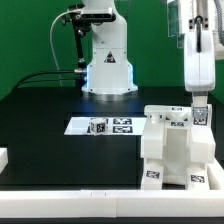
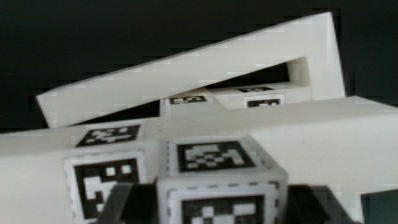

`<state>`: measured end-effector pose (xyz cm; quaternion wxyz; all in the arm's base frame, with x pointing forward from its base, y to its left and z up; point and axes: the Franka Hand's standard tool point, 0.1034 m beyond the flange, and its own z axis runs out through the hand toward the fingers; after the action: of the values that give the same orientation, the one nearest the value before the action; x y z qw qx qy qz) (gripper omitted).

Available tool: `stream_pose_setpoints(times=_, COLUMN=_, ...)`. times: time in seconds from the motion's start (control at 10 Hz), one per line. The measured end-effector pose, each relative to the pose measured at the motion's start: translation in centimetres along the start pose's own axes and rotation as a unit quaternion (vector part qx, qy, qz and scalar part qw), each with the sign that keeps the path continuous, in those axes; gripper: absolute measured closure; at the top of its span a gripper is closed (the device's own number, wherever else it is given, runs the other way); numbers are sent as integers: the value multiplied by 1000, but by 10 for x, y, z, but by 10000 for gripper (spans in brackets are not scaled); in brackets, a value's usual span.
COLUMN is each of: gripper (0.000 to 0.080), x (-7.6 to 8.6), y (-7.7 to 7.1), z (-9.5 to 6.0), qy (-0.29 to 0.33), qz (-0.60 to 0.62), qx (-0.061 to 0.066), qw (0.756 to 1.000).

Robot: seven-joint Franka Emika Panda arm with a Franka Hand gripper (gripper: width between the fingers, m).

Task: Assemble chair

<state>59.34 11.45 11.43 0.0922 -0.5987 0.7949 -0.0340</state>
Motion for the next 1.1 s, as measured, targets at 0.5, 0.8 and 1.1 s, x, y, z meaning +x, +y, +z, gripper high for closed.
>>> stream_pose_setpoints(times=0.5, gripper=166, x=1, y=-4, z=-7, qy=-5, qz=-24, qx=4, qw=1000)
stream_pose_setpoints(times=0.8, gripper=150, x=23, y=-10, z=-33, qy=-18, qz=-66, qx=15, qw=998)
stream_pose_setpoints(times=1.1, gripper=150, x=21, y=-7, z=-28, qy=-16, qz=-71, qx=12, qw=997)
